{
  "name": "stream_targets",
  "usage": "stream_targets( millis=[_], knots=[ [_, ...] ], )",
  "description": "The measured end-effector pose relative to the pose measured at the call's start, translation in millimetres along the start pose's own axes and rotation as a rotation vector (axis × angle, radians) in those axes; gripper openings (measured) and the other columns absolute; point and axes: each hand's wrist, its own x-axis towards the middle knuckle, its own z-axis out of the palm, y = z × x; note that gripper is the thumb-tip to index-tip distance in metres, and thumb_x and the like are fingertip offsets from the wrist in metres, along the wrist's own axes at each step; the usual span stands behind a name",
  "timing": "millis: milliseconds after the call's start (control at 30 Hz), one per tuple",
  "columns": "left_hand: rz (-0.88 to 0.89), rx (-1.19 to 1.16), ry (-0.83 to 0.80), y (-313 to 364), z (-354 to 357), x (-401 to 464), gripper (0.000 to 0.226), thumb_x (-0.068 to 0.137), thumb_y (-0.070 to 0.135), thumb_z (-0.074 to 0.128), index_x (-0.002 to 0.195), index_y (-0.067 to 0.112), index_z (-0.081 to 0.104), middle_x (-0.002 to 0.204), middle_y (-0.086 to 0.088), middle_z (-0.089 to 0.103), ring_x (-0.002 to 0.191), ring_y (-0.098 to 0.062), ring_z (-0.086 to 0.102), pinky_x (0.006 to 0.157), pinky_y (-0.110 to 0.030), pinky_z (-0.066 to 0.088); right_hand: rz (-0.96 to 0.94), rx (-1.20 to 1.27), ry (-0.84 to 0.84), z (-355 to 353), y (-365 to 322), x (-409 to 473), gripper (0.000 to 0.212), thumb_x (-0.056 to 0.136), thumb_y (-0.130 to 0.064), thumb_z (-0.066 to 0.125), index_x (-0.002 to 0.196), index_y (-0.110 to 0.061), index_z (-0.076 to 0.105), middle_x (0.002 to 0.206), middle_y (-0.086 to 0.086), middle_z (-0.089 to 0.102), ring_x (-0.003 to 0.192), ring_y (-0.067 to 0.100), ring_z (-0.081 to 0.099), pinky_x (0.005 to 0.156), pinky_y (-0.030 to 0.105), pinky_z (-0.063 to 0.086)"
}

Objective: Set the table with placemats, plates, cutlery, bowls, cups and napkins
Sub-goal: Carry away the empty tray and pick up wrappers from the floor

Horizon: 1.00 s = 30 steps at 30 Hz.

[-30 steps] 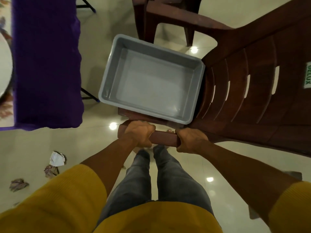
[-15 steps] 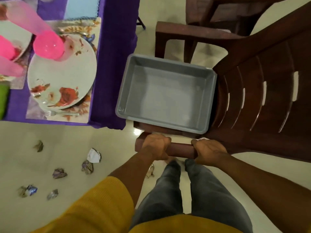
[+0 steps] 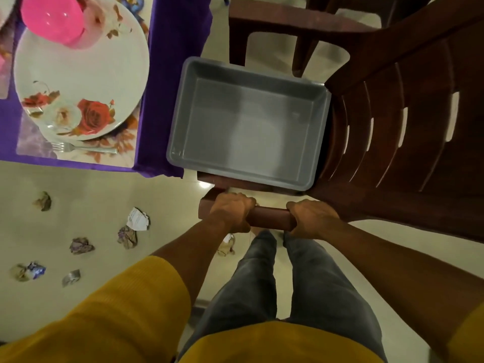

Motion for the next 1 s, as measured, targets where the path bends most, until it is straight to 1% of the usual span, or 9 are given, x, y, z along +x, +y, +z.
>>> stream_targets(
  millis=[167,300,367,500,633,700,800,900,1000],
  knots=[
    [-0.009,-0.107,-0.034,1.7,-5.3,-2.0,0.068,0.078,0.053,0.084,0.135,0.028,0.055,0.124,0.0,0.066,0.111,-0.023,0.062,0.091,-0.035,0.046,-0.005,0.034,-0.008,-5.5,-0.9,-9.0,0.053,0.071,-0.055,0.079,0.113,-0.035,0.053,0.111,-0.004,0.067,0.102,0.021,0.063,0.088,0.039,0.043],
    [0.007,-0.285,0.018,1.9,-26.5,-12.5,0.086,0.078,0.054,0.085,0.15,0.028,0.046,0.148,-0.001,0.055,0.134,-0.026,0.053,0.109,-0.039,0.045,0.001,0.151,0.053,-23.2,-0.1,-28.6,0.073,0.079,-0.059,0.076,0.14,-0.027,0.052,0.133,0.0,0.063,0.122,0.025,0.059,0.101,0.04,0.046],
    [0.027,-0.358,0.12,6.6,-39.5,-20.1,0.077,0.084,0.05,0.08,0.151,0.027,0.047,0.151,0.0,0.053,0.137,-0.025,0.05,0.112,-0.039,0.044,0.01,0.229,0.099,-34.5,1.5,-42.5,0.072,0.084,-0.059,0.07,0.144,-0.024,0.052,0.134,0.003,0.063,0.121,0.026,0.06,0.1,0.04,0.051],
    [0.064,-0.484,0.269,24.7,-65.4,-34.9,0.053,0.095,0.038,0.072,0.144,0.025,0.057,0.146,-0.001,0.059,0.131,-0.023,0.055,0.107,-0.037,0.048,0.017,0.306,0.242,-56.8,7.7,-69.2,0.053,0.086,-0.056,0.062,0.129,-0.025,0.06,0.117,0.003,0.068,0.107,0.027,0.066,0.086,0.044,0.058],
    [0.115,-0.603,0.369,51.1,-89.5,-50.3,0.043,0.1,0.033,0.066,0.142,0.025,0.061,0.145,0.004,0.061,0.133,-0.019,0.055,0.111,-0.039,0.048,0.043,0.348,0.486,-83.8,14.5,-108.5,0.054,0.095,-0.044,0.067,0.141,-0.019,0.057,0.136,0.006,0.065,0.122,0.029,0.062,0.098,0.048,0.054],
    [0.138,-0.648,0.424,69.4,-102.0,-57.3,0.041,0.102,0.032,0.063,0.142,0.026,0.061,0.146,0.006,0.06,0.134,-0.016,0.054,0.113,-0.037,0.046,0.041,0.359,0.595,-94.8,23.7,-128.5,0.053,0.096,-0.043,0.065,0.143,-0.02,0.057,0.137,0.003,0.064,0.122,0.026,0.062,0.099,0.048,0.053],
    [0.157,-0.717,0.497,101.0,-120.2,-68.1,0.038,0.102,0.035,0.063,0.14,0.03,0.062,0.143,0.01,0.062,0.131,-0.012,0.055,0.107,-0.033,0.047,0.019,0.373,0.709,-108.4,42.7,-154.3,0.049,0.095,-0.043,0.065,0.14,-0.023,0.059,0.133,0.0,0.066,0.118,0.022,0.063,0.096,0.044,0.054],
    [0.194,-0.732,0.542,137.8,-139.3,-74.3,0.036,0.102,0.035,0.063,0.138,0.032,0.062,0.139,0.009,0.064,0.128,-0.013,0.058,0.104,-0.033,0.049,-0.014,0.287,0.825,-122.3,68.4,-182.5,0.046,0.095,-0.042,0.064,0.137,-0.024,0.06,0.127,-0.001,0.068,0.113,0.023,0.063,0.095,0.044,0.052],
    [0.226,-0.6,0.61,186.5,-163.5,-78.2,0.034,0.101,0.035,0.064,0.134,0.028,0.064,0.13,0.003,0.068,0.117,-0.017,0.062,0.1,-0.039,0.053,0.005,0.061,0.932,-134.3,104.5,-214.0,0.038,0.096,-0.044,0.057,0.129,-0.026,0.063,0.117,-0.002,0.069,0.11,0.024,0.063,0.095,0.044,0.047]
  ],
)
